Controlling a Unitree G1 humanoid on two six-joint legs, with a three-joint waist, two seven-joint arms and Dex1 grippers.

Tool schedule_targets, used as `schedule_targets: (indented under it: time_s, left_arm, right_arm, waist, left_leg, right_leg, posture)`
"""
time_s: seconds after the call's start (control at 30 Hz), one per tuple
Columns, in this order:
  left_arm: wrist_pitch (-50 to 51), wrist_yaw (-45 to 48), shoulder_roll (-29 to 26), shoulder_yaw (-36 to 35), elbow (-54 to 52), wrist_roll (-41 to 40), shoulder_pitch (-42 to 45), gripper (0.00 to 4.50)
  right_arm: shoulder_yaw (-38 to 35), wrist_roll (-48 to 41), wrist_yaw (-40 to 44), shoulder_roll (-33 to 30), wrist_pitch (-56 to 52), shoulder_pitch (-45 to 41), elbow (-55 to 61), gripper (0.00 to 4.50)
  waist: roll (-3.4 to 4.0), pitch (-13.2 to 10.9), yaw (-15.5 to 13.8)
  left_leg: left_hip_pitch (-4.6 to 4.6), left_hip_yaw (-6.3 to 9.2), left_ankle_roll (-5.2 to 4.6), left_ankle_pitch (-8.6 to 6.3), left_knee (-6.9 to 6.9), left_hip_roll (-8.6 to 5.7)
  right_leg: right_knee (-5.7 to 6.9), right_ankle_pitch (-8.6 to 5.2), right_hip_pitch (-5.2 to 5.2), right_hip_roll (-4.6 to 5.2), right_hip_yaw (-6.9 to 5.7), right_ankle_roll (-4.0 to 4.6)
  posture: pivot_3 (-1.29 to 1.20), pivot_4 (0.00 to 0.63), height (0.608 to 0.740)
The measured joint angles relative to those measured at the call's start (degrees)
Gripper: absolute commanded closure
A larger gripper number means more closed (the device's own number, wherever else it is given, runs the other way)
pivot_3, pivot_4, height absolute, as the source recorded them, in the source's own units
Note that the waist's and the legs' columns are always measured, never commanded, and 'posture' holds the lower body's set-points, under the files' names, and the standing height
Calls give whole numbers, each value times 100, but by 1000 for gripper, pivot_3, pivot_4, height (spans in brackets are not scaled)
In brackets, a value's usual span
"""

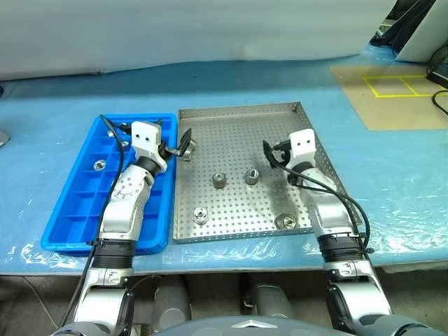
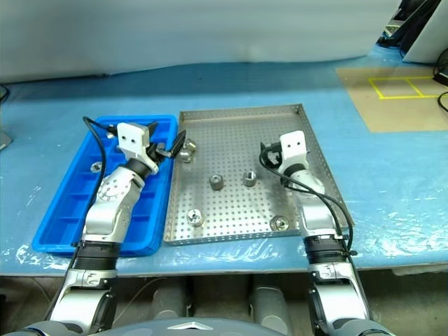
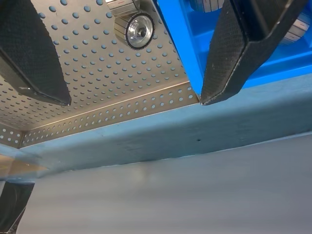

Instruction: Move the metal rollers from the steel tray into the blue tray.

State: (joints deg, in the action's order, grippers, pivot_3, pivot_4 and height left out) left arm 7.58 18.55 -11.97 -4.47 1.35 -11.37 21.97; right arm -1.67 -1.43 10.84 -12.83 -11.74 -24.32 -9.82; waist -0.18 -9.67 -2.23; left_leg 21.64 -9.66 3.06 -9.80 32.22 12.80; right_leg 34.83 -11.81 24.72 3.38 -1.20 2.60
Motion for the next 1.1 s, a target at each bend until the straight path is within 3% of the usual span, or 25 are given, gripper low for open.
schedule_targets:
  time_s: [0.63, 0.87, 1.1]
  left_arm:
    - [62, 358, -50, 180, 34, -19, 99, 0]
    - [270, 2094, -672, 960, 104, -199, 624, 0]
    - [-82, 4051, -1219, 1546, 1430, -115, 1526, 0]
  right_arm:
    - [-6, -6, 53, -185, -266, 242, 433, 13]
    - [-173, -120, 255, -441, -613, 294, 892, 13]
    - [-97, -956, 1118, -528, -1643, 1024, 2173, 13]
  waist:
    - [0, 0, 2]
    - [0, 0, 34]
    - [1, 0, 155]
  left_leg:
    - [1, 0, 0, 0, 0, -1]
    - [-7, -10, 1, 1, -5, 0]
    - [-11, -20, -3, -1, -7, -3]
  right_leg:
    - [0, 0, 1, 1, 0, 0]
    - [0, 0, 2, -1, 9, 0]
    - [-3, 1, 0, -1, 20, -1]
  posture:
    - [-151, 150, 740]
    - [-238, 150, 740]
    - [-337, 150, 740]
